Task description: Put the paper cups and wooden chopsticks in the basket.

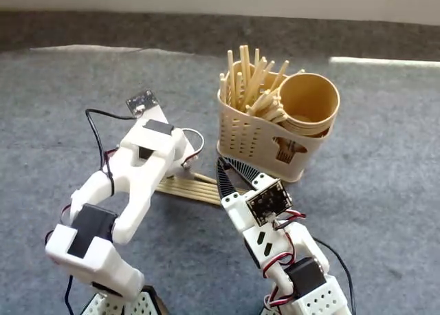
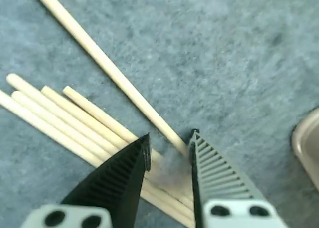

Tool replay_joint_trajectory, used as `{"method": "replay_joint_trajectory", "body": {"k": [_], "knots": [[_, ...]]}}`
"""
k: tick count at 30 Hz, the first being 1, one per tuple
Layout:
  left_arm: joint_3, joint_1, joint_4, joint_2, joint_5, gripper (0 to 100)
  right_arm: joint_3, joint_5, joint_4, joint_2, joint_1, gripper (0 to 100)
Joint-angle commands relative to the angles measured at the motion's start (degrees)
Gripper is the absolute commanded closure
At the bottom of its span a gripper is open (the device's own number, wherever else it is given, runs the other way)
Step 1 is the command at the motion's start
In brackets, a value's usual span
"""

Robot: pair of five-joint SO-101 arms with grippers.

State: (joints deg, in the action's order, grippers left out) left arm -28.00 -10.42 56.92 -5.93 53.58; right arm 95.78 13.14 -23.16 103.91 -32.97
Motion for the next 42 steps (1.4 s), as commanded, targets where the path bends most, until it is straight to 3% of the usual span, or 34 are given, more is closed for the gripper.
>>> {"method": "replay_joint_trajectory", "body": {"k": [1,6,12,21,25,28,34,42], "knots": [[2.68,-1.01,4.22,4.26,0.35,86,8.92,0.62,-0.31,-0.22,-0.57,99.2],[5.93,-0.75,8.79,9.8,0.35,86,8.92,0.62,-0.31,-0.22,-0.57,99.2],[6.37,-0.31,5.63,15.16,0.35,86,8.92,0.62,-0.31,-0.22,-0.57,99.2],[8.04,9.01,8.26,19.56,0.18,86,8.92,0.62,-0.31,-0.22,-0.57,99.2],[7.08,11.91,11.69,26.51,-5.45,92,8.92,0.62,-0.31,-0.04,-0.57,99.1],[4.0,13.67,13.19,31.96,-7.91,100,8.92,0.62,-0.31,0.22,-0.57,98.9],[-7.43,17.71,11.52,41.89,-8.44,97,6.81,0.62,-0.66,0.22,-0.13,98.9],[-23.08,25.63,1.58,54.46,-14.15,97,1.19,0.62,-9.45,-0.31,0.13,98.8]]}}
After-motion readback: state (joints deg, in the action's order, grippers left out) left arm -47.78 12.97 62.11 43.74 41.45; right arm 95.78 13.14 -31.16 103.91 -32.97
